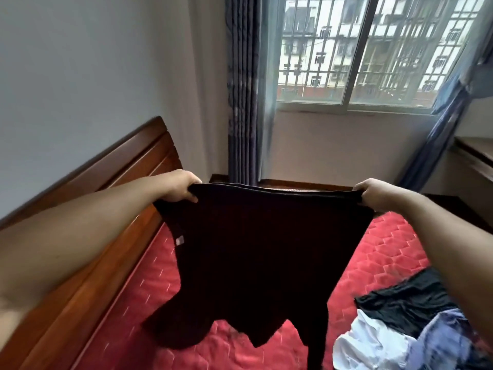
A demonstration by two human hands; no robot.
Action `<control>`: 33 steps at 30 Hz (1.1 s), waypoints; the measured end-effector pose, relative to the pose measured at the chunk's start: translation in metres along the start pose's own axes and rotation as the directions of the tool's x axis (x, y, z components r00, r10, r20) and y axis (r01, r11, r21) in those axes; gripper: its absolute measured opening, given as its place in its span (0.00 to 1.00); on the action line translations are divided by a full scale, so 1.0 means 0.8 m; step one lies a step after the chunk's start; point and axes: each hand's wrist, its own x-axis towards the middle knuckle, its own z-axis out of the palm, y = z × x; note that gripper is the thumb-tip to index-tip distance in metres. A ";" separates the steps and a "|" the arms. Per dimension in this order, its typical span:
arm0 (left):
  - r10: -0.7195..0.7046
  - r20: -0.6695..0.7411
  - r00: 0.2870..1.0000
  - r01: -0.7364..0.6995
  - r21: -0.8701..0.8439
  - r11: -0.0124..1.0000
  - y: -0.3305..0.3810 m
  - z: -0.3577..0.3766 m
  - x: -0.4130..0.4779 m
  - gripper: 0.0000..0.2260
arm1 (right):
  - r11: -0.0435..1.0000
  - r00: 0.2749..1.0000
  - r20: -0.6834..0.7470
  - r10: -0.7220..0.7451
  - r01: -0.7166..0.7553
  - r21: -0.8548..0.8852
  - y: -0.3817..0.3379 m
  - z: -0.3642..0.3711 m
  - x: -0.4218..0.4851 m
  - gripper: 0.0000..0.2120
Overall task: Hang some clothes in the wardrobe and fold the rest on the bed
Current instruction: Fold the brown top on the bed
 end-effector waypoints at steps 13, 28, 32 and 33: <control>-0.152 -0.487 0.860 0.172 -0.004 0.985 -0.022 -0.046 0.081 0.16 | 0.982 0.895 -0.446 0.013 0.073 0.175 -0.087 -0.009 0.093 0.16; 0.025 -0.101 0.995 -0.026 -0.006 1.000 0.002 0.131 0.024 0.17 | 0.991 0.983 -0.148 -0.112 0.121 0.055 -0.040 0.149 0.013 0.09; 0.040 0.202 0.979 -0.064 0.114 0.991 0.015 0.284 -0.005 0.14 | 0.981 0.977 0.201 -0.071 0.105 -0.163 0.026 0.277 -0.025 0.10; 0.031 0.278 0.960 -0.075 0.151 0.986 0.019 0.318 -0.015 0.12 | 0.969 0.962 0.267 -0.056 0.117 -0.218 0.045 0.306 -0.037 0.10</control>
